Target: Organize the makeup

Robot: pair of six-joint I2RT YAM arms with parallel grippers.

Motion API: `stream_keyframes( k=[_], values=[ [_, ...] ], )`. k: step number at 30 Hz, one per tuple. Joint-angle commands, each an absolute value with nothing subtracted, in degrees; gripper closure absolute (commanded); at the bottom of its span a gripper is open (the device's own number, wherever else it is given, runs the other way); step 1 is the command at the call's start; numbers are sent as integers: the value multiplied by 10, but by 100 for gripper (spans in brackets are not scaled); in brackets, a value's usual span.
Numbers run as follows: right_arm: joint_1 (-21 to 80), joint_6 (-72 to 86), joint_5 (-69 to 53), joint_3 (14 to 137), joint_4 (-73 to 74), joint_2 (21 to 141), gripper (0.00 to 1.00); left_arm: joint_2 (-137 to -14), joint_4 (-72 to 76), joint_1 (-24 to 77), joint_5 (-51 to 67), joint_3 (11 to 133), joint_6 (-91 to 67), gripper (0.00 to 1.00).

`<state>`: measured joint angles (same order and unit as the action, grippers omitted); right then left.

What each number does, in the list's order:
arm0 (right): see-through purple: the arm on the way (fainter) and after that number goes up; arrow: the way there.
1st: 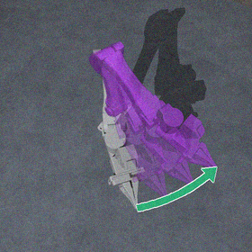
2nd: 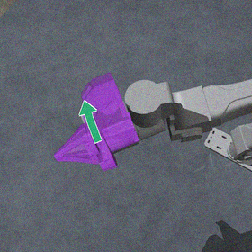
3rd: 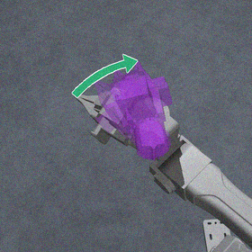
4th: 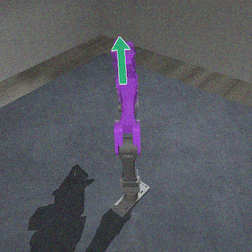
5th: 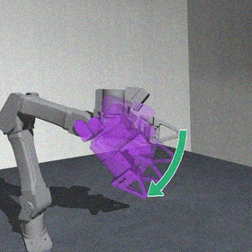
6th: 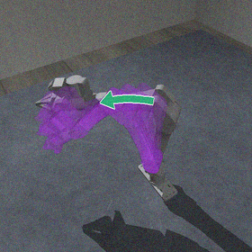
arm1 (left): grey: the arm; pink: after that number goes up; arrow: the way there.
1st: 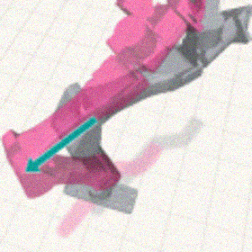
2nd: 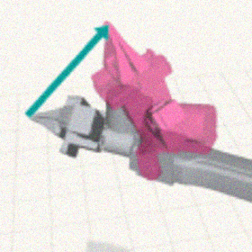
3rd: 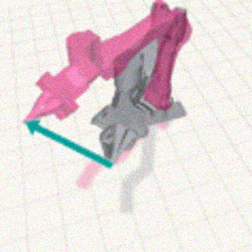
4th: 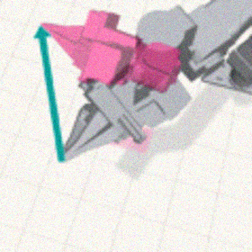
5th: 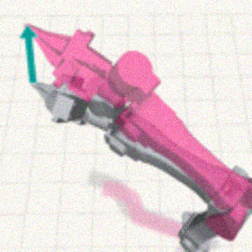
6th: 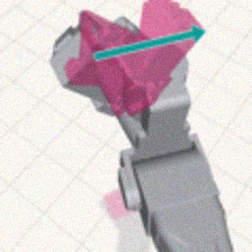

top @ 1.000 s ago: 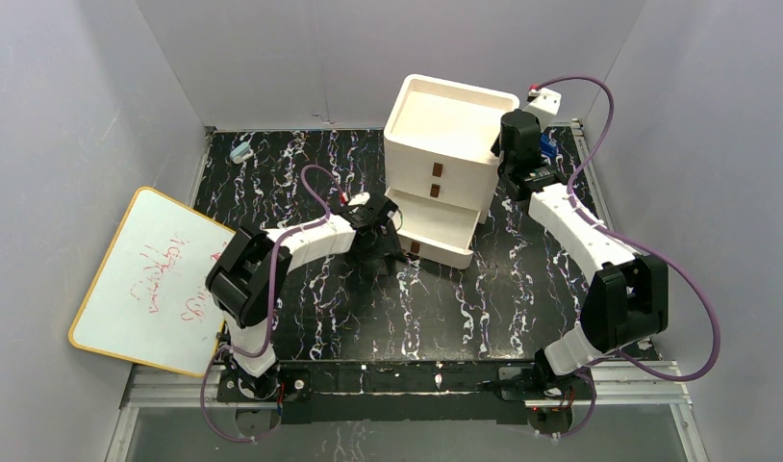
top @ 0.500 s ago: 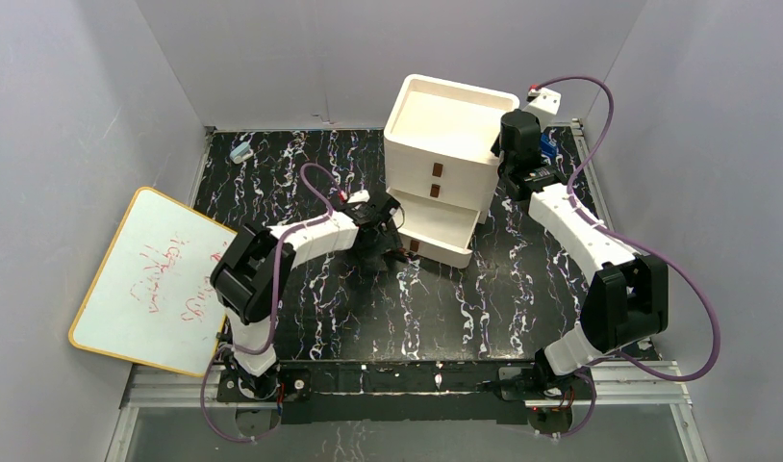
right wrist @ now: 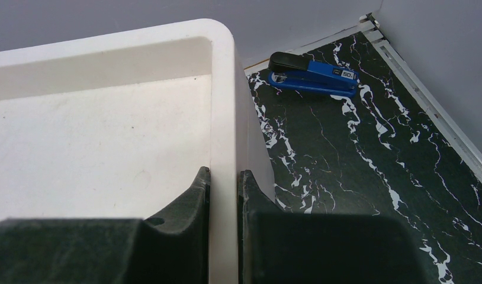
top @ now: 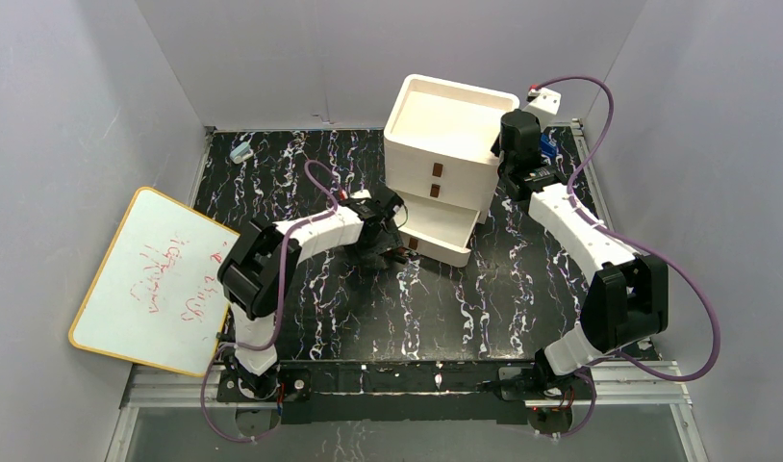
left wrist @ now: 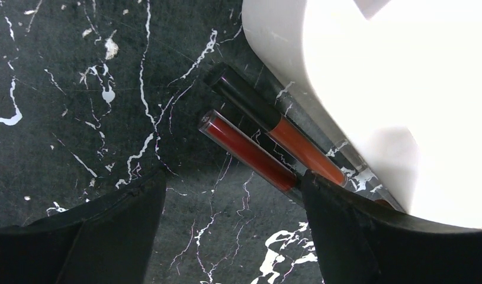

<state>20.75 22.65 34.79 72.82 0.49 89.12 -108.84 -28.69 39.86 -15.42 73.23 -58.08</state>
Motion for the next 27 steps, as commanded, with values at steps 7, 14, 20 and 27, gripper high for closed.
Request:
stream_keyframes(
  k=[7,14,20,27],
  values=[
    [242,234,212,657,258,981,99,-1053,-319,392,-138,600,-632,19],
    [242,234,209,658,259,982,99,-1037,-307,392,-142,583,-655,19],
    [242,233,212,657,262,977,99,-1043,-293,392,-149,611,-686,21],
    [242,234,212,656,261,976,99,-1062,-293,392,-145,651,-731,18]
  ],
)
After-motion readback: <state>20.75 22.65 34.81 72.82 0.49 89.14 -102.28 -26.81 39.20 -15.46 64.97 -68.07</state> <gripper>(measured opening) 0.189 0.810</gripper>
